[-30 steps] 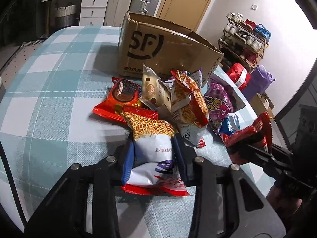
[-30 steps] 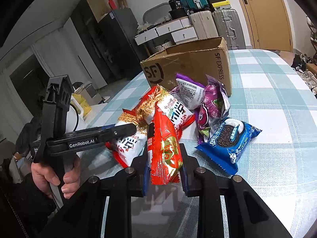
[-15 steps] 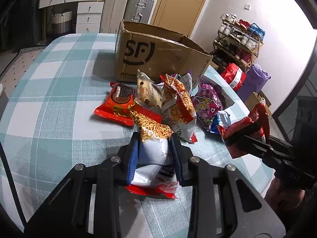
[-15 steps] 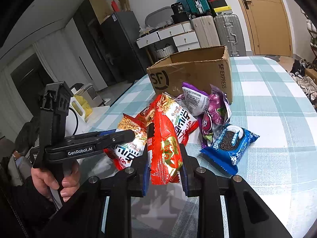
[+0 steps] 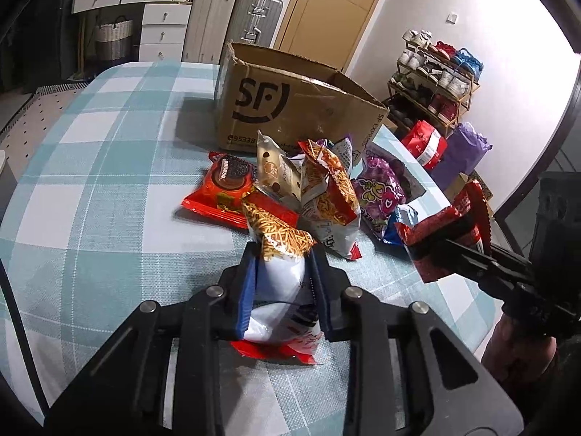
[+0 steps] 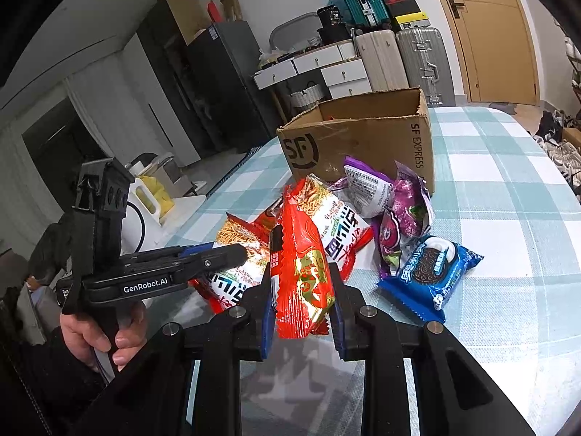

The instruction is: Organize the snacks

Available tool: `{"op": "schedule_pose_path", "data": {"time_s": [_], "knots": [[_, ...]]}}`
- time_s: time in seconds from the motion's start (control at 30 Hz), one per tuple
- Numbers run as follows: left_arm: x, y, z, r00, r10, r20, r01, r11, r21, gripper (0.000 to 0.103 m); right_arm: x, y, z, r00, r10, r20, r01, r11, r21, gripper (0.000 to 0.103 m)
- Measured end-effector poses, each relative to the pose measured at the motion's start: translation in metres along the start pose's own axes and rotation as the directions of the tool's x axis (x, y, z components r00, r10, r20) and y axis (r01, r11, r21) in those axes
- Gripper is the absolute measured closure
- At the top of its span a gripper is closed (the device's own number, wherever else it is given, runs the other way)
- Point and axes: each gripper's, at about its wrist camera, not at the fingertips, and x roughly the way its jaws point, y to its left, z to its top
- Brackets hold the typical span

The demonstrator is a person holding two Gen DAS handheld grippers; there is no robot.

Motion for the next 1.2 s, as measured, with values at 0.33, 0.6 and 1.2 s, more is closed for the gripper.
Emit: {"op": "schedule_pose_path", "data": {"time_s": [0.33,0.6,1.2], "knots": [[-0.004,0.006,0.004,1.000,-0.012,0.006,0.012,1.000,0.000,0.081,0.007,0.002,0.009,1.000,0.008,0.001,-0.008,1.000,-0.004,0.078],[-0.007,0.004,0.005,1.000,-0.022,0.018,0.022,1.000,0.010,0.082,0.007,0.005,0.008,1.000,0.007,-0.002,-0.007,1.000,-0.008,0.078],[-0.036,-0.008,0.032,0.995,-0.048,0.084,0.044,0.998,0.049,0.084,-0.003,0.009,0.025,1.000,0.016,0.023,-0.015,0.999,-0.040,0.078]]}}
